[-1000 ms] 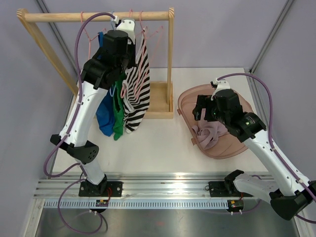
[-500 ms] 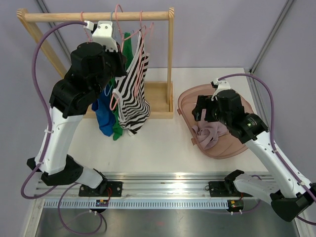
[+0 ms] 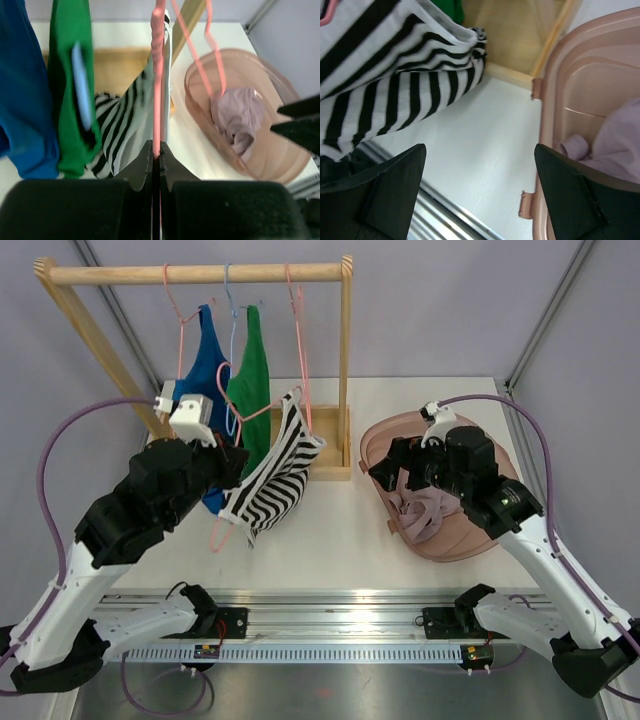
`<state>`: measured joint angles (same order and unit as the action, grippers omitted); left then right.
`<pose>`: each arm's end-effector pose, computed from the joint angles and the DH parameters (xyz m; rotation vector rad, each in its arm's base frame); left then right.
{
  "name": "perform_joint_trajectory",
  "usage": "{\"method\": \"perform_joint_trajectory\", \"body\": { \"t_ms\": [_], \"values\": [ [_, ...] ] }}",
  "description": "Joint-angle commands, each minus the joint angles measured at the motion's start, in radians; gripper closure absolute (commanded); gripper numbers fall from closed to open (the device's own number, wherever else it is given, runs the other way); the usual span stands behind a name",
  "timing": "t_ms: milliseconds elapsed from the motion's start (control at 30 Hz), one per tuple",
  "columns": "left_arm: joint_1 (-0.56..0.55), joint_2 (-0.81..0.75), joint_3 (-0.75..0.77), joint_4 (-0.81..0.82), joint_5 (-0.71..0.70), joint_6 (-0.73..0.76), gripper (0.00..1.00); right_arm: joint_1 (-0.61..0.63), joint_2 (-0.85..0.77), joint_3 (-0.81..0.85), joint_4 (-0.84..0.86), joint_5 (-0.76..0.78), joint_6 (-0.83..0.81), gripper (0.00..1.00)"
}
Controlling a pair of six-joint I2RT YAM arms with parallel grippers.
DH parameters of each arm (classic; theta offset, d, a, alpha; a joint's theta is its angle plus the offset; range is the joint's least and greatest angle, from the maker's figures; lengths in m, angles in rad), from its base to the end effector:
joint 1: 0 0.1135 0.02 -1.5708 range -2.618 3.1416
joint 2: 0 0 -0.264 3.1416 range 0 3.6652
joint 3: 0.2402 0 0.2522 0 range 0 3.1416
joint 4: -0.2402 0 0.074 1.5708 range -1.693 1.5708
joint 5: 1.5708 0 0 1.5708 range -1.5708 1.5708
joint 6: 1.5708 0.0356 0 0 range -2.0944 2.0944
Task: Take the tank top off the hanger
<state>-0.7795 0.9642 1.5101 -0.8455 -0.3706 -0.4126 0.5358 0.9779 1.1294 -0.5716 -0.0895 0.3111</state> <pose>0.1158 -0.0964 0.4772 0.0864 1.8752 -0.4817 0.1751 0.1077 0.3841 -0.2882 2.0252 0.6284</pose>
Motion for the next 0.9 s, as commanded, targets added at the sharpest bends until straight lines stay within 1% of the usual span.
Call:
{"method": "perform_joint_trajectory", "body": {
  "t_ms": [0, 67, 100, 133, 167, 200, 233, 267, 300, 333, 367, 433, 467, 533, 567, 600, 700, 800, 833, 867],
  "values": [
    [-0.014, -0.129, -0.172, 0.074, -0.007, -0.129, 1.0, -0.003, 0.008, -0.037, 0.159, -0.238, 0.031, 0.03],
    [-0.014, -0.203, -0.24, 0.048, 0.021, -0.146, 1.0, -0.003, 0.027, -0.077, 0.24, -0.33, 0.061, 0.02],
    [-0.014, -0.225, -0.304, 0.04, 0.071, -0.147, 1.0, -0.003, 0.033, -0.094, 0.274, -0.358, 0.078, 0.02],
    [-0.014, -0.258, -0.33, 0.03, 0.102, -0.149, 1.0, -0.002, 0.038, -0.138, 0.353, -0.381, 0.12, 0.02],
    [-0.014, -0.278, -0.362, 0.036, 0.187, -0.144, 1.0, 0.0, 0.047, -0.163, 0.396, -0.413, 0.144, 0.01],
    [-0.014, -0.297, -0.417, 0.046, 0.228, -0.144, 1.0, 0.004, 0.051, -0.187, 0.444, -0.427, 0.189, 0.0],
    [-0.014, -0.317, -0.447, 0.071, 0.261, -0.153, 1.0, 0.013, 0.059, -0.236, 0.534, -0.435, 0.207, 0.0],
    [-0.014, -0.355, -0.471, 0.092, 0.304, -0.157, 1.0, 0.026, 0.076, -0.255, 0.561, -0.42, 0.221, 0.0],
    [-0.014, -0.37, -0.496, 0.117, 0.39, -0.167, 1.0, 0.045, 0.085, -0.267, 0.608, -0.399, 0.227, 0.01],
    [-0.014, -0.387, -0.537, 0.153, 0.413, -0.179, 1.0, 0.091, 0.096, -0.279, 0.642, -0.369, 0.227, 0.0],
    [-0.014, -0.409, -0.556, 0.173, 0.432, -0.196, 1.0, 0.124, 0.12, -0.28, 0.648, -0.307, 0.226, 0.01],
    [-0.014, -0.418, -0.594, 0.218, 0.469, -0.212, 1.0, 0.195, 0.148, -0.266, 0.67, -0.259, 0.203, 0.04],
    [-0.014, -0.414, -0.602, 0.229, 0.492, -0.221, 1.0, 0.217, 0.171, -0.263, 0.677, -0.196, 0.194, 0.07],
    [-0.014, -0.406, -0.619, 0.262, 0.516, -0.226, 1.0, 0.246, 0.192, -0.243, 0.664, -0.126, 0.178, 0.1],
    [-0.014, -0.401, -0.622, 0.272, 0.533, -0.232, 1.0, 0.265, 0.209, -0.234, 0.652, -0.062, 0.168, 0.12],
    [-0.014, -0.395, -0.622, 0.285, 0.539, -0.235, 1.0, 0.273, 0.215, -0.218, 0.626, -0.034, 0.151, 0.17],
    [-0.015, -0.378, -0.616, 0.281, 0.538, -0.227, 1.0, 0.274, 0.223, -0.207, 0.589, 0.037, 0.122, 0.27],
    [-0.015, -0.372, -0.607, 0.275, 0.533, -0.216, 1.0, 0.274, 0.217, -0.209, 0.578, 0.083, 0.102, 0.47],
    [-0.014, -0.369, -0.605, 0.275, 0.532, -0.215, 1.0, 0.276, 0.216, -0.209, 0.544, 0.112, 0.097, 0.53],
    [-0.015, -0.367, -0.604, 0.273, 0.533, -0.212, 1.0, 0.276, 0.211, -0.209, 0.539, 0.131, 0.091, 0.62]
  ]
}}
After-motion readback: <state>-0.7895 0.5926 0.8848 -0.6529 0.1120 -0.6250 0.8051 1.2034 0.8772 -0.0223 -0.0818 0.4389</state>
